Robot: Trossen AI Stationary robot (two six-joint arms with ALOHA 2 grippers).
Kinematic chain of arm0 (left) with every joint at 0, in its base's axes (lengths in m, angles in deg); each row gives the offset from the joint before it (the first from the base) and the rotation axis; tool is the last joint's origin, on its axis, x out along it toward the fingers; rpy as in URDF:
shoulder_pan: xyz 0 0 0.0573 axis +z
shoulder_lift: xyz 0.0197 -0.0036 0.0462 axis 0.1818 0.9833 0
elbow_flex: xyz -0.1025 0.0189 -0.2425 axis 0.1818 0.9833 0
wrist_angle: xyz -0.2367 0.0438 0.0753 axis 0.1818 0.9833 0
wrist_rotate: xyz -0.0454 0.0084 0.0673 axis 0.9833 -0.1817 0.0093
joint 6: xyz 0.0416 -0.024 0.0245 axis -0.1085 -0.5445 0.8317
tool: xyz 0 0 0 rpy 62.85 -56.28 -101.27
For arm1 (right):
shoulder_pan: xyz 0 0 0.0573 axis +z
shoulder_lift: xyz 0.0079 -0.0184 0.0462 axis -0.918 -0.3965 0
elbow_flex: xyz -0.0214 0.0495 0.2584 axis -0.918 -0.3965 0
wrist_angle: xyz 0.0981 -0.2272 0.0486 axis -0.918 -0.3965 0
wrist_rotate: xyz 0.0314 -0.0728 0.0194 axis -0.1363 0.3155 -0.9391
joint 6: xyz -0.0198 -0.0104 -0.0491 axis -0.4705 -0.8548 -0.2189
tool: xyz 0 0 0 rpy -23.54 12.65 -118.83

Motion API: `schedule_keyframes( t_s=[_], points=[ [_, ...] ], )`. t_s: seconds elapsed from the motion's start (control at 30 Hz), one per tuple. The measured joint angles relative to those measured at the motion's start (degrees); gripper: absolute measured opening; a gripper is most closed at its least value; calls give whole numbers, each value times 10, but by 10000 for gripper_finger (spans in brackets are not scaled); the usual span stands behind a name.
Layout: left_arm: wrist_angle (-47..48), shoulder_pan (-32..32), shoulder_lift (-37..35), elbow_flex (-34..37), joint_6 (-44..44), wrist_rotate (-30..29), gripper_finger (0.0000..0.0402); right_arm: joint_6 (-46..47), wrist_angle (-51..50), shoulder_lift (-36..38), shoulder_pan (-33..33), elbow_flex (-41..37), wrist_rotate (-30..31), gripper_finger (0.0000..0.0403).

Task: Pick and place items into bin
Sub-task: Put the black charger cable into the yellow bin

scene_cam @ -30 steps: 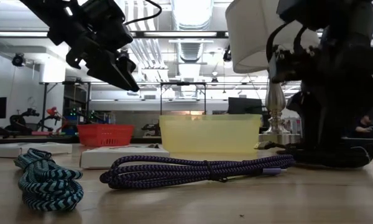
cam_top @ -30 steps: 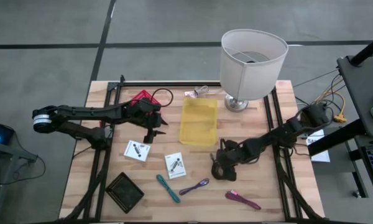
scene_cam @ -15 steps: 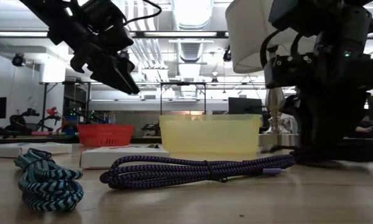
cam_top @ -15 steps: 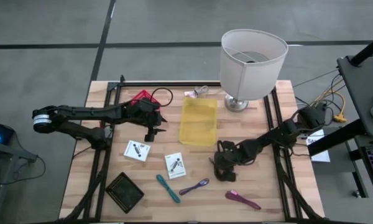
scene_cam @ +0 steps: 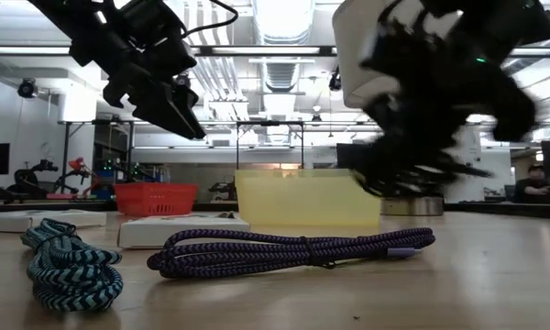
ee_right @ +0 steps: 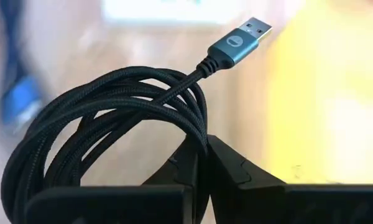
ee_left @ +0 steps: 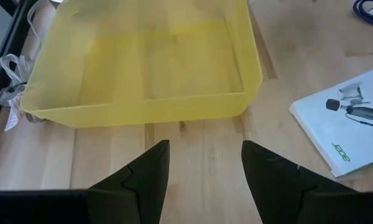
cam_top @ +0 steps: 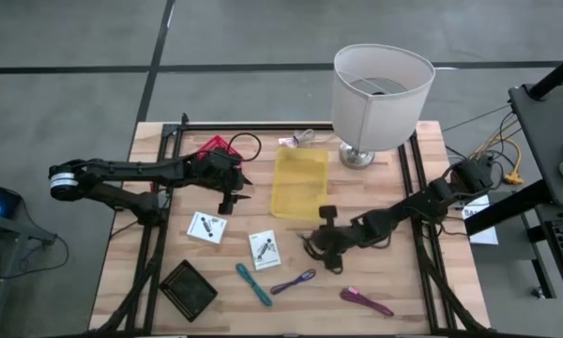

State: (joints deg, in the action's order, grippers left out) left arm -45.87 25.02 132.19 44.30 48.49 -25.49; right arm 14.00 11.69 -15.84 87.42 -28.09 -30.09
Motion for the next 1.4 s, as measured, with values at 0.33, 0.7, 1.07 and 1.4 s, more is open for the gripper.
schedule_keyframes(
  t_s=[0.33,0.7,1.07,1.4],
  points=[
    [-83,0,0,6,0,0,185,-168,325,-18,-6,-8,272,11],
    [-230,0,3,15,0,76,185,-307,514,-40,-65,-8,313,11],
    [-318,-4,28,15,-5,165,185,-319,603,-40,-136,2,237,11],
    [-434,-3,77,12,-5,165,185,-319,610,-40,-157,20,196,11]
  ],
)
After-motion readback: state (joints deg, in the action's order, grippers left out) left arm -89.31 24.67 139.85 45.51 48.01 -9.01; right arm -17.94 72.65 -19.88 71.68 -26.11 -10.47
